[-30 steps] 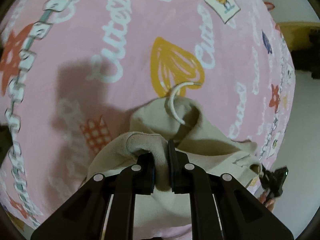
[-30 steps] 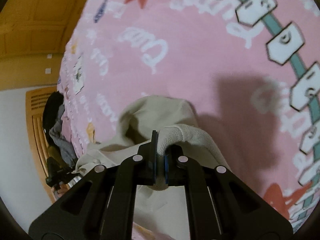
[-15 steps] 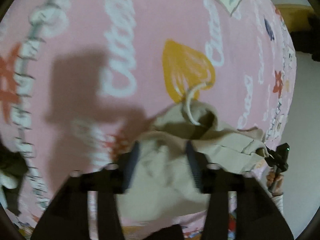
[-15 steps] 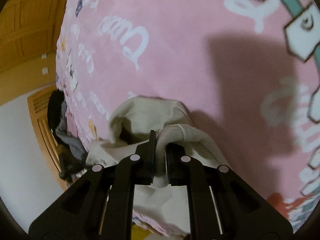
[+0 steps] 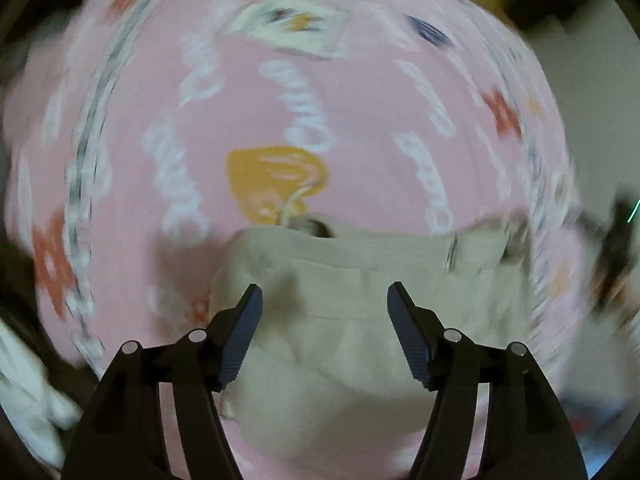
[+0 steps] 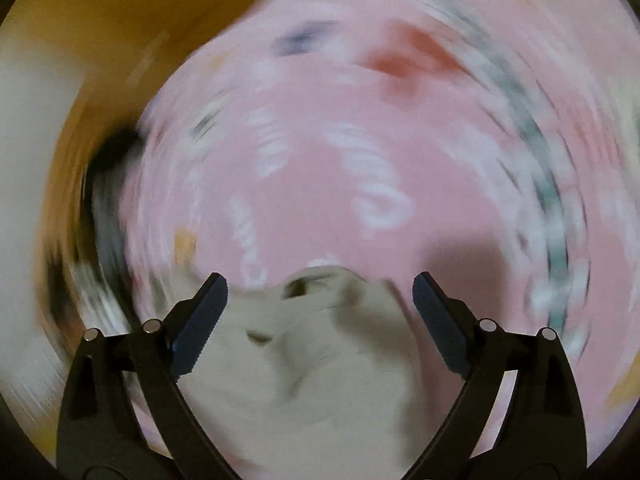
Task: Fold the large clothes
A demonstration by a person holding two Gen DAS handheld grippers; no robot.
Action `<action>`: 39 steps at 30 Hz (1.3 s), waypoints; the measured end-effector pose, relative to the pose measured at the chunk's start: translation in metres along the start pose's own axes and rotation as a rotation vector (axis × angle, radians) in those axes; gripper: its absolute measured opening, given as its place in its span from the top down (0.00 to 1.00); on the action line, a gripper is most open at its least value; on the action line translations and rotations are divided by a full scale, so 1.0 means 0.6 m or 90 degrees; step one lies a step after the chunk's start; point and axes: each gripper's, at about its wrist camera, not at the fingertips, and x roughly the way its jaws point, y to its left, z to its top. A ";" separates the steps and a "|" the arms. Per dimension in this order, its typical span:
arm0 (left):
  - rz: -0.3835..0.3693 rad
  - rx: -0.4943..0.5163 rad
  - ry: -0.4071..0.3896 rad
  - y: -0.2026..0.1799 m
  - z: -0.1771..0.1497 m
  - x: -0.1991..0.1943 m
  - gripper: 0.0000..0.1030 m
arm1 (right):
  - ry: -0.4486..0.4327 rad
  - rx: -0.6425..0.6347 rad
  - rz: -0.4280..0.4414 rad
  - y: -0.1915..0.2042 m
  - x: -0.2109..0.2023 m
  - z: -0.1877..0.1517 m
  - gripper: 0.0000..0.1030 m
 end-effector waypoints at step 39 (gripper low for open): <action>0.046 0.370 0.036 -0.125 -0.011 0.183 0.99 | 0.224 -0.379 -0.047 0.221 0.210 -0.062 0.94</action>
